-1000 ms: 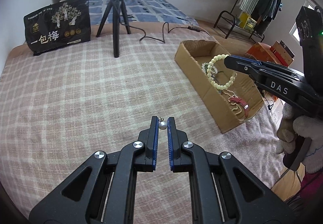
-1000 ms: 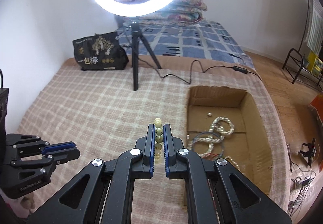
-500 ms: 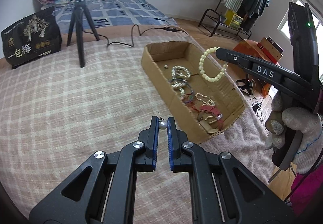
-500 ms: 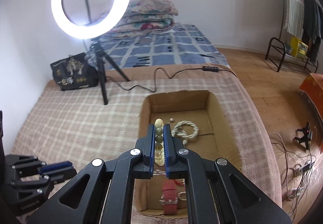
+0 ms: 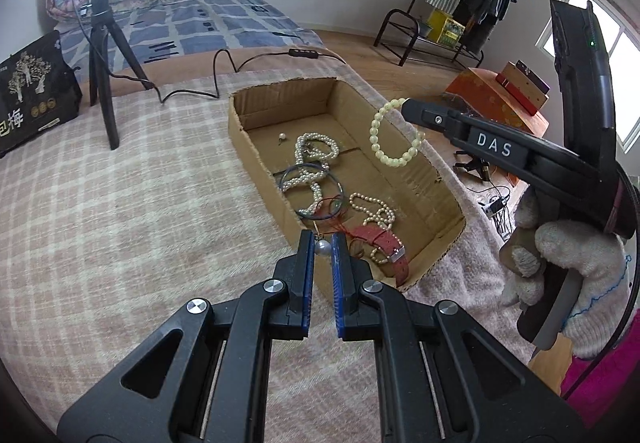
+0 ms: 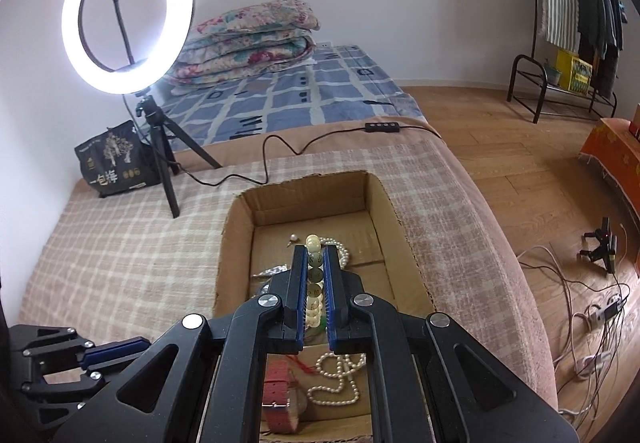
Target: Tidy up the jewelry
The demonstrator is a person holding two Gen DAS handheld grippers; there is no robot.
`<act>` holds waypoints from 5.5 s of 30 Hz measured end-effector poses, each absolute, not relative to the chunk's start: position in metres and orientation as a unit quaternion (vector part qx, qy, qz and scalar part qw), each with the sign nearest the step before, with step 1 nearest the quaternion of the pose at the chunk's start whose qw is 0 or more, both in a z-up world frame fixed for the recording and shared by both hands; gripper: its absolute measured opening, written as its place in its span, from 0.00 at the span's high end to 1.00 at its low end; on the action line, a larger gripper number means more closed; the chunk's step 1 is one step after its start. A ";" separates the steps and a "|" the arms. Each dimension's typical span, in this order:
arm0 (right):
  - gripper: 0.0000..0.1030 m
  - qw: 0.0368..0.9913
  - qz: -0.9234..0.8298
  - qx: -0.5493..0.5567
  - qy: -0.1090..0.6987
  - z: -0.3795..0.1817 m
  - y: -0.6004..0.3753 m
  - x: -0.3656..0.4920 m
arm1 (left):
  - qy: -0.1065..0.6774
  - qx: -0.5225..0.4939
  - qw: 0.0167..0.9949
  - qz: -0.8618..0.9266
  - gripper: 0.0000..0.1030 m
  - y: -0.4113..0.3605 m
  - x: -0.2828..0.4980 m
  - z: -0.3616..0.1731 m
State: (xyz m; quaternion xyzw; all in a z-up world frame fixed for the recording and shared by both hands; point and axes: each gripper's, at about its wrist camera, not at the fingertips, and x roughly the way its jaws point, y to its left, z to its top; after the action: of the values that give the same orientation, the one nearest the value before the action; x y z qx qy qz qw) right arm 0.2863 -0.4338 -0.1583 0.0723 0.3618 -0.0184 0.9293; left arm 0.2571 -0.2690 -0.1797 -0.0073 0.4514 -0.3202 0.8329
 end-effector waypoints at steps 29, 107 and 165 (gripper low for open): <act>0.94 0.914 -0.042 0.102 0.392 -0.198 -0.462 0.327 | 0.462 0.020 0.820 -0.337 0.94 -0.311 0.288 -0.210; 0.16 0.954 -0.156 -0.006 0.257 -0.051 -0.366 0.170 | 0.275 0.046 0.923 -0.266 0.03 -0.174 0.175 -0.062; 0.15 0.959 -0.159 0.008 0.234 -0.049 -0.355 0.148 | 0.239 0.061 0.941 -0.233 0.00 -0.160 0.152 -0.041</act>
State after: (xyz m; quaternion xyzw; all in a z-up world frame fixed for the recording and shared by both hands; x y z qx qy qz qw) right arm 0.1483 -0.3554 -0.0492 0.0080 0.2341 -0.1588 0.9591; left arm 0.1519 -0.1599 -0.0405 0.0605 0.2392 -0.2326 0.9408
